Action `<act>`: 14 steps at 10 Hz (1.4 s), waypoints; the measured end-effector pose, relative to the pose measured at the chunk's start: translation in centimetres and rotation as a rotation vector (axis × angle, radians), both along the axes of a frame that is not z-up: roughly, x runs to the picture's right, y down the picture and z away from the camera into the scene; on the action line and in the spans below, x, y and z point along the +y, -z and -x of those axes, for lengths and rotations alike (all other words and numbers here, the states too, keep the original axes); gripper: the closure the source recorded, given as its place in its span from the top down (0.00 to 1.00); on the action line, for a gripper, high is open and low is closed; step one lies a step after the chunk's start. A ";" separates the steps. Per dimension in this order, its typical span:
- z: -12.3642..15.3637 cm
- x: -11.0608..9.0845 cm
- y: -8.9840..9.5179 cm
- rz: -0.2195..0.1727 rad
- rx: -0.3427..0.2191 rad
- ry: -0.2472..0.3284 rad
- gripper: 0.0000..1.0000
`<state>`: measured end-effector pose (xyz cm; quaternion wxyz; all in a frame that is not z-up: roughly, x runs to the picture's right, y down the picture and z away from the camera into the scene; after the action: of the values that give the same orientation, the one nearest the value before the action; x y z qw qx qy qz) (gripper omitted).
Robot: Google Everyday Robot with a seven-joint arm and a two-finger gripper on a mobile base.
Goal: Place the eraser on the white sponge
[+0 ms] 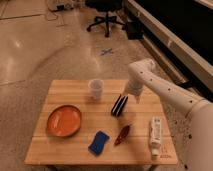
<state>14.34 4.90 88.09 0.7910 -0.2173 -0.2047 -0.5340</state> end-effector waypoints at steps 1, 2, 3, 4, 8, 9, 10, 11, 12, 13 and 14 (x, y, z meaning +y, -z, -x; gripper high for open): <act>0.4 -0.1 -0.9 -0.006 0.001 0.005 0.63; 0.8 -0.2 -1.9 -0.014 0.002 0.013 0.63; 1.4 -0.3 -2.9 -0.022 0.004 0.022 0.63; 1.9 -0.2 -3.9 -0.026 0.005 0.032 0.63; 3.2 1.2 -6.1 -0.011 0.019 0.054 0.63; 3.3 1.4 -6.3 -0.007 0.024 0.059 0.63; 3.6 1.9 -6.5 0.002 0.029 0.073 0.56; 3.8 2.3 -6.5 0.010 0.028 0.082 0.48; 4.5 2.5 -6.3 0.008 0.017 0.091 0.38; 5.4 2.9 -5.8 0.007 -0.004 0.097 0.28; 6.3 3.3 -5.0 0.006 -0.032 0.095 0.16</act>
<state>7.99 8.21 93.12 0.7607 -0.2206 -0.2085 -0.5738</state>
